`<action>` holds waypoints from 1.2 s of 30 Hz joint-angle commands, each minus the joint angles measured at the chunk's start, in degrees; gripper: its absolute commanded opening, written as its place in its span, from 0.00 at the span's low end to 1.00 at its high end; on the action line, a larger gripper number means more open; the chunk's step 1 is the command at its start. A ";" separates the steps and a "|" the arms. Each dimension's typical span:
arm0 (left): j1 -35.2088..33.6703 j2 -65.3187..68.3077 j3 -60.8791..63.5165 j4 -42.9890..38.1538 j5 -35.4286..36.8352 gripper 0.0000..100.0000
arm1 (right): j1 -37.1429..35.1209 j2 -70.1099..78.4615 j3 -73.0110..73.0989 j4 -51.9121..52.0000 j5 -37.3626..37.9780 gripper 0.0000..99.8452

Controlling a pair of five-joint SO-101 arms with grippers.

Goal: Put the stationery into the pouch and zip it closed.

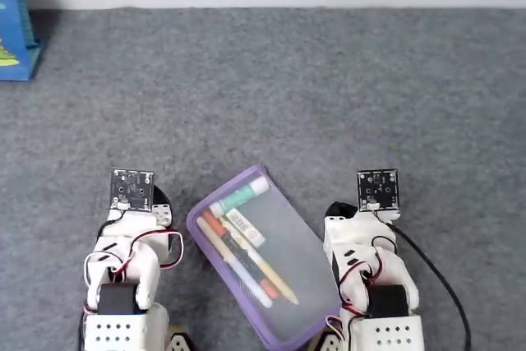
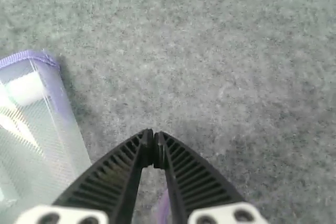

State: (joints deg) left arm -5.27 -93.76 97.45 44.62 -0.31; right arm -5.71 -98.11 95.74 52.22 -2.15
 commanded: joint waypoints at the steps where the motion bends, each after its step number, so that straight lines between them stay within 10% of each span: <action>1: 0.09 -0.70 -0.57 2.20 0.26 0.01 | 0.04 -0.40 0.97 -0.66 -0.35 0.01; 18: -0.35 -0.70 -0.57 11.52 0.26 0.01 | 16.13 -0.40 0.97 5.23 0.00 0.01; 36: -0.35 -0.70 -0.57 12.48 0.26 0.01 | 14.64 -0.92 0.97 15.78 0.00 0.01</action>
State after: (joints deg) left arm -5.27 -93.76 97.45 56.75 -0.31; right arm 9.05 -98.11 95.74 67.60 -2.15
